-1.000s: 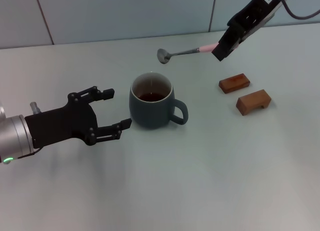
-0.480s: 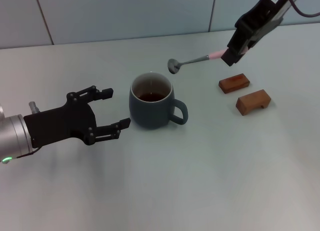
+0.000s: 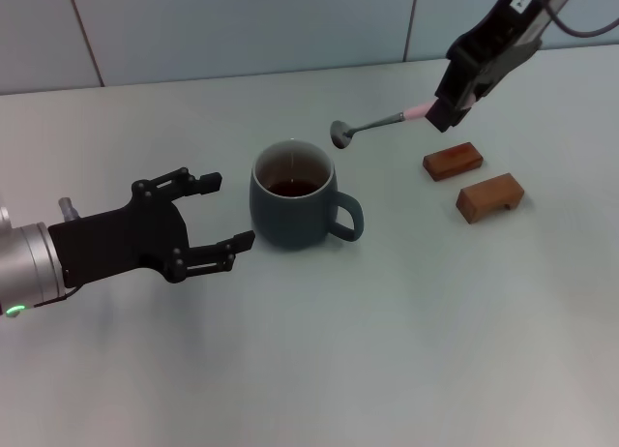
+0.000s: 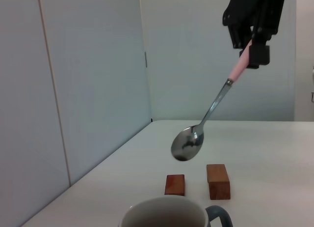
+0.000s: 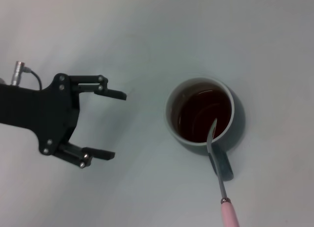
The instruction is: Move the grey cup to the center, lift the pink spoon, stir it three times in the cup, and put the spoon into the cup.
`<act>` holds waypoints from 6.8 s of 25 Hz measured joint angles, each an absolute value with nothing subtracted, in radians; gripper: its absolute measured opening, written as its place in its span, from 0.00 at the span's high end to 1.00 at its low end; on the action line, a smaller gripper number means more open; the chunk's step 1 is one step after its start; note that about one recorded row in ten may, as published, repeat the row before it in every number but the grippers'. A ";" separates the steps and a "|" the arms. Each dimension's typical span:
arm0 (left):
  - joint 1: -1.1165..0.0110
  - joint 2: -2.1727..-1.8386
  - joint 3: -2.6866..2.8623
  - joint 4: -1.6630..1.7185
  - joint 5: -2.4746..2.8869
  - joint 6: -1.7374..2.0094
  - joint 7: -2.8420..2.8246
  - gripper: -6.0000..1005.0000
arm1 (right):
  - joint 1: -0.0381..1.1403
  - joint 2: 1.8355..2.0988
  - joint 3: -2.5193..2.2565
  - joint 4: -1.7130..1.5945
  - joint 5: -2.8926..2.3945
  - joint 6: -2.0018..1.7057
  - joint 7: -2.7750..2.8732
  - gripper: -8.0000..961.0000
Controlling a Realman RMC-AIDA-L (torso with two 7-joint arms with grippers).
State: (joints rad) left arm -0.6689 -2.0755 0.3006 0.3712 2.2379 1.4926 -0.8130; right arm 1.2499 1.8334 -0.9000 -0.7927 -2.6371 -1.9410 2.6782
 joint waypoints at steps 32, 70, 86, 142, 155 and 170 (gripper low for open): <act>-0.678 -2.077 0.304 0.356 2.239 1.493 -0.804 0.16 | 1.328 1.887 -0.951 -0.504 -2.689 -1.653 2.644 0.83; -0.691 -2.079 0.304 0.334 2.239 1.491 -0.790 0.16 | 1.361 1.907 -0.949 -0.506 -2.689 -1.676 2.641 0.77; -0.689 -2.077 0.304 0.328 2.244 1.490 -0.789 0.16 | 1.332 1.905 -0.940 -0.528 -2.669 -1.719 2.627 0.74; -0.664 -2.072 0.297 0.348 2.183 1.476 -0.870 0.16 | 0.286 2.084 -0.990 -1.360 -1.917 -1.509 1.841 0.12; -0.683 -2.077 0.398 0.373 2.177 1.434 -0.964 0.16 | 0.257 2.079 -0.993 -1.242 -1.891 -1.456 1.720 0.12; -0.686 -2.077 0.408 0.367 2.177 1.431 -0.975 0.16 | 0.262 2.078 -0.995 -1.246 -1.903 -1.459 1.729 0.12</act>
State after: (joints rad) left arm -0.6857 -2.0770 0.4083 0.3670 2.1768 1.4311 -0.9752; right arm 0.2624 2.0784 -0.9953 -1.2460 -1.9034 -1.4593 1.7292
